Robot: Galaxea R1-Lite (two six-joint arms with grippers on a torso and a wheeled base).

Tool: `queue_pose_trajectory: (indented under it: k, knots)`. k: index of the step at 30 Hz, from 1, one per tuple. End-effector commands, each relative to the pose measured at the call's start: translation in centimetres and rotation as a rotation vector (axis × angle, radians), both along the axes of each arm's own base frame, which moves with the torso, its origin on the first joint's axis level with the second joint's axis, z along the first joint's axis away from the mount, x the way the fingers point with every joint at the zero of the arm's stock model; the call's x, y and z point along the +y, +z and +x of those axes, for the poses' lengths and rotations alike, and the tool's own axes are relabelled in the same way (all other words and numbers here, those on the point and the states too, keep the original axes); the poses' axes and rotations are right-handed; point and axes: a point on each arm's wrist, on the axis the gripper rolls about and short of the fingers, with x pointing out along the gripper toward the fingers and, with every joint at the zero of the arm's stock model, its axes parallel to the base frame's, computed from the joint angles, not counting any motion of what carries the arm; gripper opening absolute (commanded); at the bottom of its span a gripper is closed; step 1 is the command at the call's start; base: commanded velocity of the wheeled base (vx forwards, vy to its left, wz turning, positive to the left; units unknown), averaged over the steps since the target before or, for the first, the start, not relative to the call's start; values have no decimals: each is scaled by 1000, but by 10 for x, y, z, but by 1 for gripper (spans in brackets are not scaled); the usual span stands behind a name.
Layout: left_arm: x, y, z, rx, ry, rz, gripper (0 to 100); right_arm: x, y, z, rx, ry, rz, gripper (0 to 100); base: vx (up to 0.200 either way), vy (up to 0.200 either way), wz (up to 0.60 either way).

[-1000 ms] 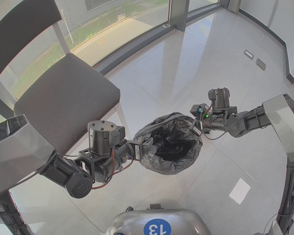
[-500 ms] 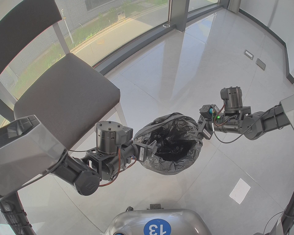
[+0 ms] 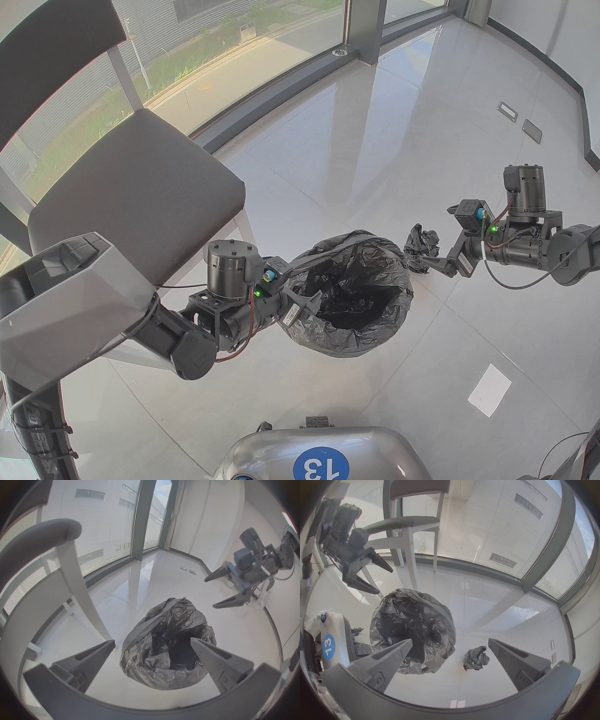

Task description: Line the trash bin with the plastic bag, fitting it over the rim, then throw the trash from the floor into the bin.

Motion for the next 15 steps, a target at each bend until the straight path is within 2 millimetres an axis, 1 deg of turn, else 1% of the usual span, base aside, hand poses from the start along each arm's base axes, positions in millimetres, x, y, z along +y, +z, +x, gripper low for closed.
queue_pose_trajectory:
  k: [1, 2, 4, 5, 9, 12, 15]
  knots:
    - [6, 20, 20, -55, -14, 41, 100, -15, 13, -21, -29, -26, 4, 100, 0, 0, 0]
    - [6, 21, 20, -55, -15, 42, 100, -15, 13, -21, -29, -26, 4, 100, 0, 0, 0]
    - [2, 33, 28, -69, -13, 45, 100, -16, 13, -25, -29, -26, 4, 100, 0, 0, 0]
    - [0, 34, 31, -79, -14, 50, 100, -16, 13, -24, -29, -28, 4, 100, 0, 0, 0]
    - [-5, 29, 43, -94, -8, 59, 100, -17, 14, -25, -32, -30, 5, 100, 0, 0, 0]
    - [-8, 22, 45, -83, -9, 62, 100, -18, 13, -26, -27, -30, 2, 100, 0, 0, 0]
    - [-11, 19, 47, -80, -11, 58, 100, -21, 14, -29, -30, -40, 3, 100, 0, 0, 0]
